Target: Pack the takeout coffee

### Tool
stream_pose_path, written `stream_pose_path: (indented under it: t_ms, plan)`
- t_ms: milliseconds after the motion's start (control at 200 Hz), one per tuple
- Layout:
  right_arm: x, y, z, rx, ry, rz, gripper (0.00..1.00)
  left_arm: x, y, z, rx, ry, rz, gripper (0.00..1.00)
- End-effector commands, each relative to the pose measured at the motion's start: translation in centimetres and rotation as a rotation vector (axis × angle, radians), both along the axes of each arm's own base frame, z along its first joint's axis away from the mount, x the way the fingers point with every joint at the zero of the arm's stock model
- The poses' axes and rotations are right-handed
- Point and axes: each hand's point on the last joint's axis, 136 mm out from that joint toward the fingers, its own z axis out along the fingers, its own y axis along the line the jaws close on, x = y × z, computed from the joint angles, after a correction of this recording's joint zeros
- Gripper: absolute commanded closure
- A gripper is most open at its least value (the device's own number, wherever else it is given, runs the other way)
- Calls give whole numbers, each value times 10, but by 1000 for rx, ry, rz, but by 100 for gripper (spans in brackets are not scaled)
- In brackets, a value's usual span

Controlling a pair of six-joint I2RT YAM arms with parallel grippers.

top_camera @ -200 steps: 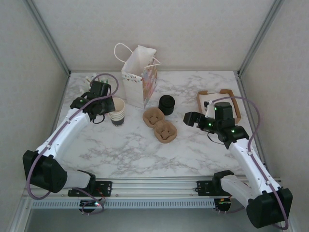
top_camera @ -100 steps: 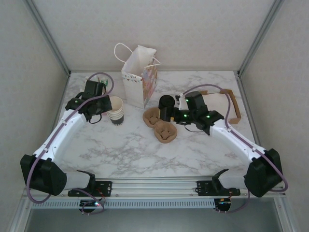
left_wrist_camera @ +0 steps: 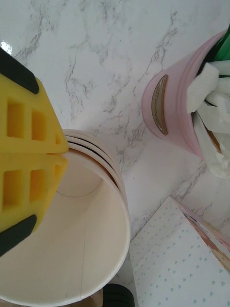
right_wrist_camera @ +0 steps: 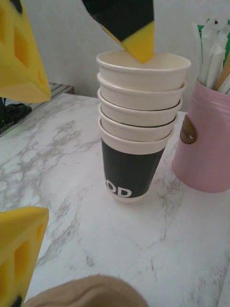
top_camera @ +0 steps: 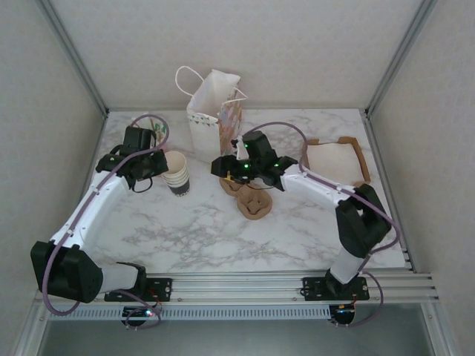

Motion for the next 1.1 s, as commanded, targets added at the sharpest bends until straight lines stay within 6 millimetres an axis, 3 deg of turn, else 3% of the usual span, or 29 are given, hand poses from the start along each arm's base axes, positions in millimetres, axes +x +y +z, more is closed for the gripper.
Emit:
stream_pose_path:
  t_ms: [0,100,125,481,1092]
  plan:
    - [9,24,16,83,12,9,45,1,0,8,-17,-42,-14,100]
    - [18,33,12,86,26,5,48,1,-1,8,-21,-41,-19,100]
    - [9,43,11,89,33,31,49,2,-1,8,-22,-41,-17,100]
    - [11,76,0,144,94,82,50,2,-1,8,-23,-45,-19,100]
    - [11,86,5,225,119,99,50,2,0,5,-20,-38,-17,100]
